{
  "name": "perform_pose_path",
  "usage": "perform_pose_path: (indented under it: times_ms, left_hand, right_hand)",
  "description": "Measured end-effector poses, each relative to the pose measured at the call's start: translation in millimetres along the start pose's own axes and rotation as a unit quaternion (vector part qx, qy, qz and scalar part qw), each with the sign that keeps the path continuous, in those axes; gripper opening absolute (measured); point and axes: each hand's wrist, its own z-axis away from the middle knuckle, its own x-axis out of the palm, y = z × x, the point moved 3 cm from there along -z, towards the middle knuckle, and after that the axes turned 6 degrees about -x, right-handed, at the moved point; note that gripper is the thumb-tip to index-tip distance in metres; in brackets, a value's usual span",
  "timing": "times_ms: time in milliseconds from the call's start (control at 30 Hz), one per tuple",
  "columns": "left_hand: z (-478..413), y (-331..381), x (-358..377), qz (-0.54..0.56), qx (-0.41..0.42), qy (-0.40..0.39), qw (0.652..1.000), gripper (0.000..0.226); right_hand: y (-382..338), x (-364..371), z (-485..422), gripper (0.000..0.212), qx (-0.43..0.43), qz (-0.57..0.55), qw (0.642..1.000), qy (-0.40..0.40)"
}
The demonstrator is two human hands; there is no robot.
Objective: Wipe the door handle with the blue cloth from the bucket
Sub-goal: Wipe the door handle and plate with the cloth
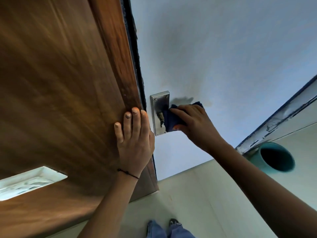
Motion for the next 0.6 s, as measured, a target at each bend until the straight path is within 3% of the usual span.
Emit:
perform_pose_path:
  times_ms: [233, 433, 600]
  left_hand:
    - [-0.3, -0.8, -1.0, -0.014, 0.007, 0.002, 1.000, 0.063]
    - [-0.4, -0.4, -1.0, -0.023, 0.003, 0.002, 1.000, 0.063]
    - [-1.4, -0.1, -2.1, -0.029, 0.010, -0.002, 1.000, 0.064]
  right_hand:
    - [-40.4, 15.6, -5.8, 0.044, -0.062, -0.026, 0.998, -0.004]
    - [-9.8, 3.0, 1.1, 0.044, -0.018, -0.064, 0.998, 0.016]
    - [-41.9, 25.5, -3.7, 0.043, -0.066, -0.044, 0.997, 0.018]
